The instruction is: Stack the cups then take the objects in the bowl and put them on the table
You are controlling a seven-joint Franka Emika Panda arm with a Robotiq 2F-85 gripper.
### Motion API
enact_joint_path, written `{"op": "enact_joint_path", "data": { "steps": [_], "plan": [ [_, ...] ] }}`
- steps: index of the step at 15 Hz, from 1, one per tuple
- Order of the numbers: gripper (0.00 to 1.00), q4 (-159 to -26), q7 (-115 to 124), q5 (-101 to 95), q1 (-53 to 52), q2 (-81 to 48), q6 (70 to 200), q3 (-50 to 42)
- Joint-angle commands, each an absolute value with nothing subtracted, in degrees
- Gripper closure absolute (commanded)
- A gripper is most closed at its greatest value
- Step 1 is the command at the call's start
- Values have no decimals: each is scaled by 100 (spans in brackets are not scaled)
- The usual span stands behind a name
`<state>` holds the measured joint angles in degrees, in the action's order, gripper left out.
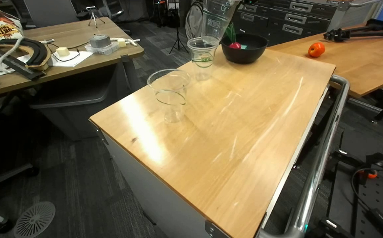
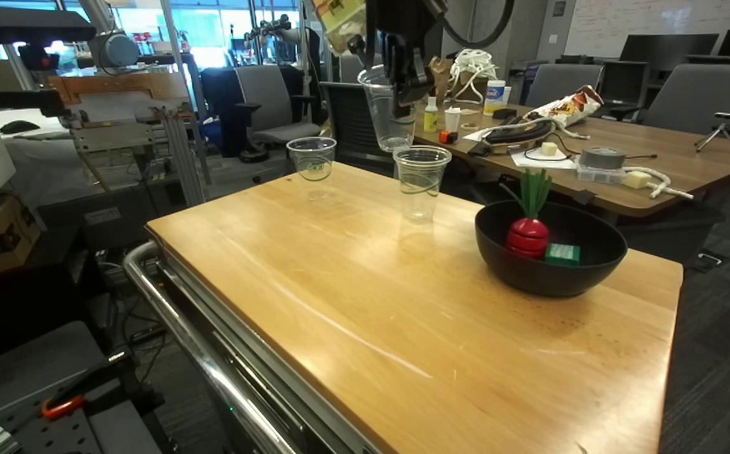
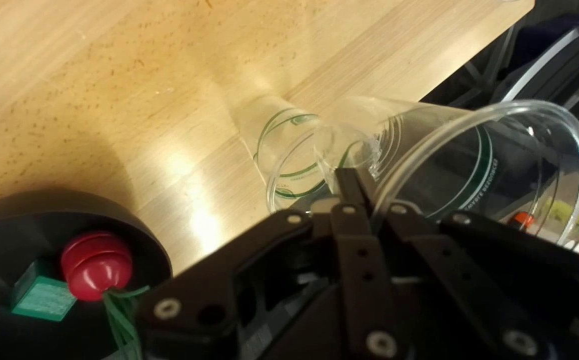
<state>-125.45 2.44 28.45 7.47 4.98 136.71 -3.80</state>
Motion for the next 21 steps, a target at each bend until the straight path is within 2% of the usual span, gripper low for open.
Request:
{"op": "enact_joint_path", "data": {
  "steps": [1,4,6,13,18,21],
  "plan": [
    [99,-12820,311,2968,620,794,14019,-450],
    [99,-12885,571,2632,646,750,14330,-415],
    [99,-11722,983,2301,609,-333,14407,-348],
    [99,-10087,1744,1537,463,-1641,13806,-388],
    [99,-10352,1362,1834,559,-1105,13521,-297],
    [99,-10731,1303,1663,519,-604,12511,-336]
  ]
}}
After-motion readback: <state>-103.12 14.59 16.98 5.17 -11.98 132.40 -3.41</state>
